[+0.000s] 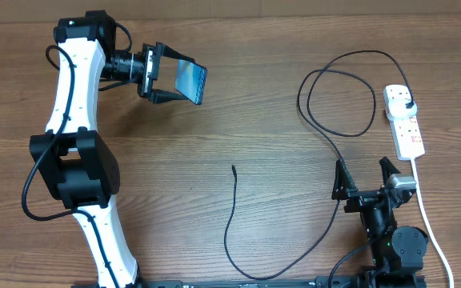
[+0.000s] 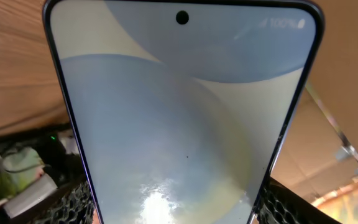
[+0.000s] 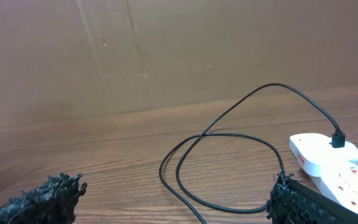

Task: Plug charger to phone and switch on socket
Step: 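Lift the phone with the left gripper and raise it upward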

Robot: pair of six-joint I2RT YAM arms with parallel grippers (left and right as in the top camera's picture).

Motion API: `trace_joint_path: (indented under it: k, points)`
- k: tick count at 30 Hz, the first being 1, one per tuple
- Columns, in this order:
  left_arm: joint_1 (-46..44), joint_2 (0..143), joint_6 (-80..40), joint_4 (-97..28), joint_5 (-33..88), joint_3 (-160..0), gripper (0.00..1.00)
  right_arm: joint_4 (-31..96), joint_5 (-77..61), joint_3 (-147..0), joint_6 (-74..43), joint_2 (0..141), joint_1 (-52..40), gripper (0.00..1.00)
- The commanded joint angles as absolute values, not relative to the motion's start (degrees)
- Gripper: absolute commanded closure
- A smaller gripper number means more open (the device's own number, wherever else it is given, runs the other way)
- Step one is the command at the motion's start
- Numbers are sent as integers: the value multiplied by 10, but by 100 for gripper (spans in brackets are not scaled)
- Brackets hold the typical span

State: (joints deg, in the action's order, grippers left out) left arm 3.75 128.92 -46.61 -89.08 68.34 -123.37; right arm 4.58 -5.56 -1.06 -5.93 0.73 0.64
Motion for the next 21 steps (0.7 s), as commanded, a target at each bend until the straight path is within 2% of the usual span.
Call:
trace_joint_path:
  k: [1,7,21]
  points:
    - [37,1286,-449,-914,753,-1250,96,44,-52,-5,-56,2,4,0]
    - [37,1286,-417,-968,772,-1250,96,44,-52,-5,-56,2,4,0]
    - [37,1286,-411,-968,776,-1250,96,44,-52,-5,-56,2,4,0]
